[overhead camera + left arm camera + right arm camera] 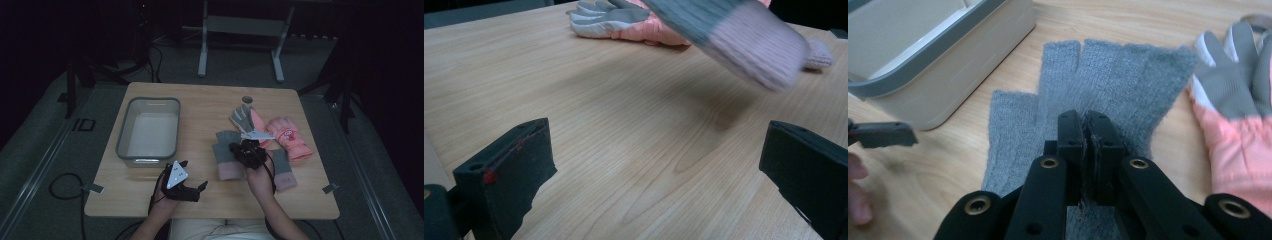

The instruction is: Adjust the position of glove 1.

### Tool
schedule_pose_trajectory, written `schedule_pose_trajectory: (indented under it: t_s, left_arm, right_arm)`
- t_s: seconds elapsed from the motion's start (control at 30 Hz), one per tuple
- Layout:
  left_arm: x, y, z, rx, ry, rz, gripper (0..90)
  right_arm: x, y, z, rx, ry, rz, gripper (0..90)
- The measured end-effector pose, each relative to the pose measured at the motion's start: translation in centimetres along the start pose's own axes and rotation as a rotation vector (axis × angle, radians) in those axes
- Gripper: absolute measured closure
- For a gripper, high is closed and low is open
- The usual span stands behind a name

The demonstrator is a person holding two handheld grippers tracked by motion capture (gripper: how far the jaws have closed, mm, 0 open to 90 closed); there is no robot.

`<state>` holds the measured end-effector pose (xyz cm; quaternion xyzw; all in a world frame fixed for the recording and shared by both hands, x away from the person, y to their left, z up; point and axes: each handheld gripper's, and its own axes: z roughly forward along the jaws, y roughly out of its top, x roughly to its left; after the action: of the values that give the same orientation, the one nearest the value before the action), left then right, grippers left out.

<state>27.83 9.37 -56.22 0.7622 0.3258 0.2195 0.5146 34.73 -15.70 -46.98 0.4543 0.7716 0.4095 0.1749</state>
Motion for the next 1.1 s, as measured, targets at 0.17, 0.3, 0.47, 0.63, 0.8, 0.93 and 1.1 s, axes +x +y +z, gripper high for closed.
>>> schedule_pose_trajectory:
  t_s: [0.17,0.3,0.47,0.63,0.8,0.93,1.1]
  left_arm:
    - [0.0,0.0,0.0,-0.001,-0.003,0.001,0.6]
    - [0.0,0.0,0.0,0.000,-0.004,0.003,0.6]
    - [-0.1,0.0,0.0,0.000,-0.004,0.005,0.6]
    - [0.0,0.0,0.0,0.002,-0.006,0.005,0.6]
    - [0.0,0.0,0.0,-0.001,-0.006,0.003,0.6]
    - [0.0,0.0,0.0,-0.001,-0.008,0.003,0.6]
    - [0.0,0.0,0.0,0.001,-0.008,0.003,0.6]
  right_arm:
    - [-0.2,-1.8,-1.0,-0.006,0.006,0.058,85.8]
    - [-0.1,-3.2,-0.9,0.009,-0.016,0.062,85.8]
    - [-0.5,-5.2,0.5,0.042,-0.027,0.089,85.8]
    - [-1.1,-6.5,1.8,0.065,-0.022,0.127,85.8]
    - [-1.1,-7.1,2.9,0.076,-0.050,0.133,85.1]
    - [-1.2,-7.9,3.6,0.074,-0.072,0.150,83.5]
    - [-1.0,-7.9,3.5,0.065,-0.082,0.148,77.9]
